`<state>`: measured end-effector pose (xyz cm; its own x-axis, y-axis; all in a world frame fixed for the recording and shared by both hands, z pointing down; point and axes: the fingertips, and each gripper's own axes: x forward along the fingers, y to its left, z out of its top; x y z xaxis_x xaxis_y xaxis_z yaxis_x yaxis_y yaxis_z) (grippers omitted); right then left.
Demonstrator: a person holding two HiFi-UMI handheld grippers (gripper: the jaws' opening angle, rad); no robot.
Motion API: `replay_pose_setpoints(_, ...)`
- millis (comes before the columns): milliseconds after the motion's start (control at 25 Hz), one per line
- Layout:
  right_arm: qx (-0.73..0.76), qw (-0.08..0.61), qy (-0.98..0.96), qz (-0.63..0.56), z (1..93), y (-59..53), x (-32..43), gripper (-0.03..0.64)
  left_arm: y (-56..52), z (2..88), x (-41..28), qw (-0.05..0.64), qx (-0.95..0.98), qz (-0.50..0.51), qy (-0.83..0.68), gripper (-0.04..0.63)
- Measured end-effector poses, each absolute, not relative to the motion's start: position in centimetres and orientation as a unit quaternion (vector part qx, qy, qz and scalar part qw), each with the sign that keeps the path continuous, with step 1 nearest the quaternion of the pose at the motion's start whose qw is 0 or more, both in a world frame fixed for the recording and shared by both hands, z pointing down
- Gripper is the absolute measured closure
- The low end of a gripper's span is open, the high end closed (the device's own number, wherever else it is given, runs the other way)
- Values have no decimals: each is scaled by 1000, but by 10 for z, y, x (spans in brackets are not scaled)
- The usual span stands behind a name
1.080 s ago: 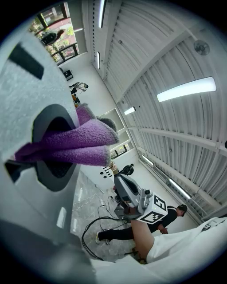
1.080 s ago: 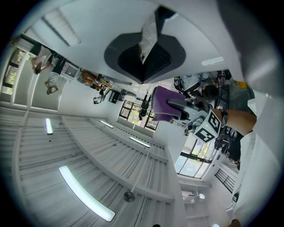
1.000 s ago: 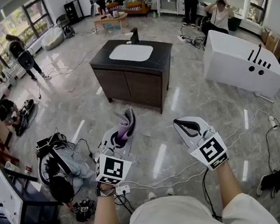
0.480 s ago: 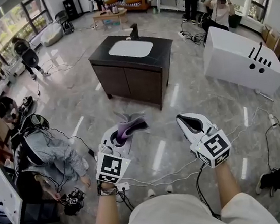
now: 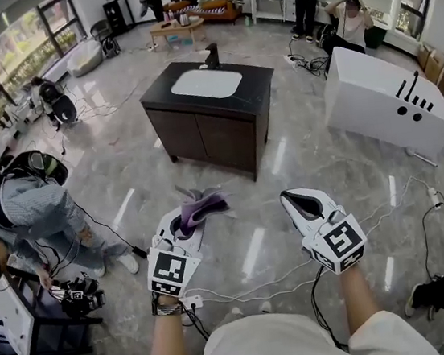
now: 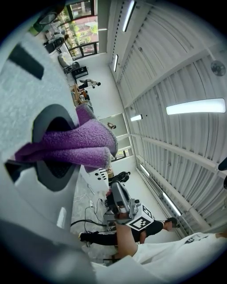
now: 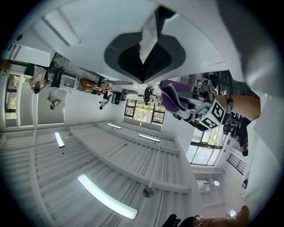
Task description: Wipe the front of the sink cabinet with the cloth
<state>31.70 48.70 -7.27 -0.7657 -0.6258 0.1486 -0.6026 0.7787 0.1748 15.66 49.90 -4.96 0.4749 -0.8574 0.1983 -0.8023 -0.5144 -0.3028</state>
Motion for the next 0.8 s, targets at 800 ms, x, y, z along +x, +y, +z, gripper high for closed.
replay_pose_setpoints(800,328,90,-938,-69,-63,339,280,609,352,-35,121,64,-845,-145,512,554)
